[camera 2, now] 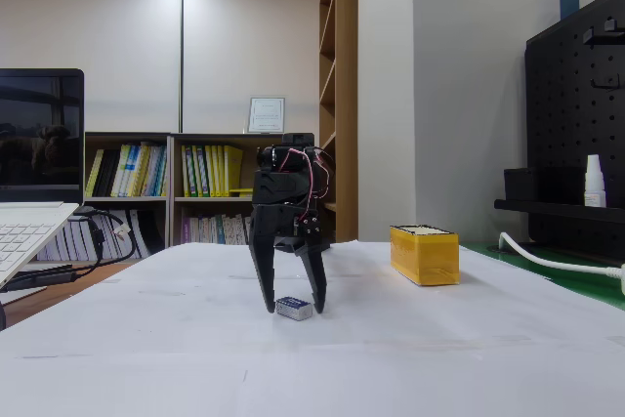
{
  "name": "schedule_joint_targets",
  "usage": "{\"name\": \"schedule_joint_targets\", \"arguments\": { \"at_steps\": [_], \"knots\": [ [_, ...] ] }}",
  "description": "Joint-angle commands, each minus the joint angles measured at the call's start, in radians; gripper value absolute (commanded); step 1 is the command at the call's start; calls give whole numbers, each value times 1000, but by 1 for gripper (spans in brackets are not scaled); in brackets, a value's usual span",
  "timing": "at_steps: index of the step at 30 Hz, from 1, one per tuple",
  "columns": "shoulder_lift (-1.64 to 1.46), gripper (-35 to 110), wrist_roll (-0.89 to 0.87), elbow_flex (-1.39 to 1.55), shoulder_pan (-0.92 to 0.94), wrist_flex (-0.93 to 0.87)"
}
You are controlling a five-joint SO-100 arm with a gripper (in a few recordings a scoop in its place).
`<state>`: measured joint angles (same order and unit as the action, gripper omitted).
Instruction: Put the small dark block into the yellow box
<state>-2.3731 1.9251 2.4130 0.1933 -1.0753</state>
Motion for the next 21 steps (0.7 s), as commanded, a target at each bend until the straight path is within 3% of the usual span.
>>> {"name": "schedule_joint_targets", "arguments": {
  "at_steps": [1,21],
  "knots": [
    [8,17,515,57,14,6],
    [51,0,499,-18,32,-25]
  ]
}}
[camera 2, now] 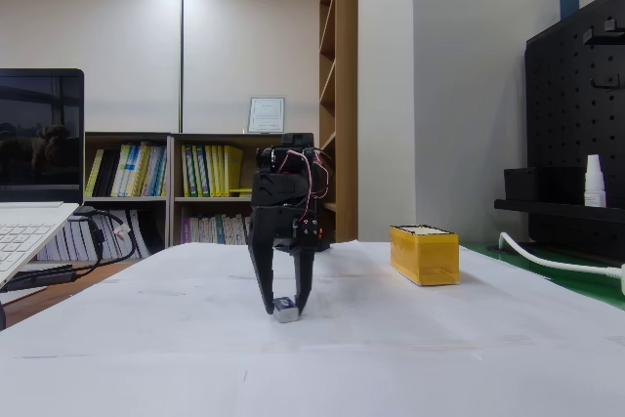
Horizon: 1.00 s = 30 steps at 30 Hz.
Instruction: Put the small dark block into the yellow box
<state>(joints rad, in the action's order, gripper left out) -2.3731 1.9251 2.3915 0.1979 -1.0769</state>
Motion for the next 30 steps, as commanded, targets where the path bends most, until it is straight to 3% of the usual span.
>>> {"name": "schedule_joint_targets", "arguments": {
  "at_steps": [1,11,30],
  "knots": [
    [54,0,495,3,26,-26],
    [127,0,417,-14,15,-34],
    [830,0,-89,43,-86,-249]
  ]
}}
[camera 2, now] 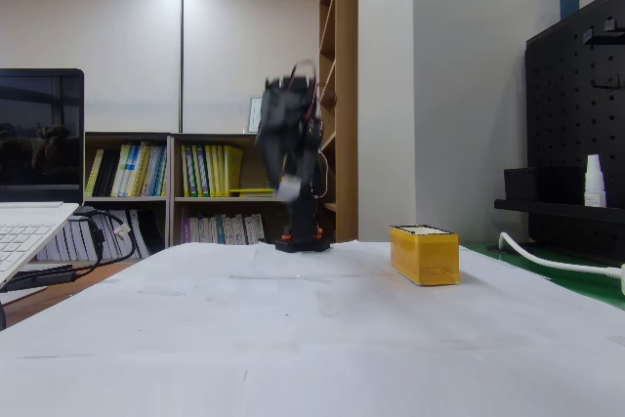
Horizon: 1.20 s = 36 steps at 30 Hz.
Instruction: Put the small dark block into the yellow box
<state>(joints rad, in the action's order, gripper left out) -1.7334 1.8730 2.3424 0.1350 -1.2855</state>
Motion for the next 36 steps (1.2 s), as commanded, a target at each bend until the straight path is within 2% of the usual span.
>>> {"name": "schedule_joint_targets", "arguments": {
  "at_steps": [1,10,15,21,25,32,36],
  "knots": [
    [229,0,-61,78,-44,-64],
    [462,0,-302,14,-345,-291],
    [476,0,-416,-8,-526,-428],
    [437,0,-488,-74,-653,-482],
    [368,0,-523,-110,-701,-436],
    [288,0,-523,-276,-721,-212],
    [247,0,-518,-324,-729,-179]
  ]
}}
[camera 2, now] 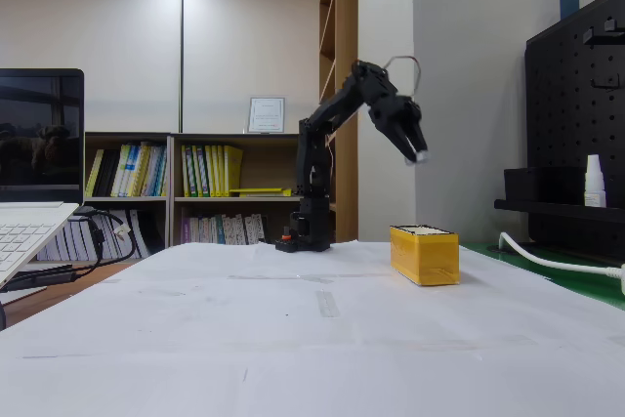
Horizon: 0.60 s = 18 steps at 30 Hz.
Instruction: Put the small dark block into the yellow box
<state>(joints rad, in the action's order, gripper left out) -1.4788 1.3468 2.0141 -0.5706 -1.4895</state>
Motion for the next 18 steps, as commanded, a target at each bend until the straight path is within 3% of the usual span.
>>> {"name": "schedule_joint_targets", "arguments": {
  "at_steps": [1,18],
  "knots": [
    [-17,0,8,-6,-25,25],
    [-48,1,3,-239,-46,89]
  ]
}}
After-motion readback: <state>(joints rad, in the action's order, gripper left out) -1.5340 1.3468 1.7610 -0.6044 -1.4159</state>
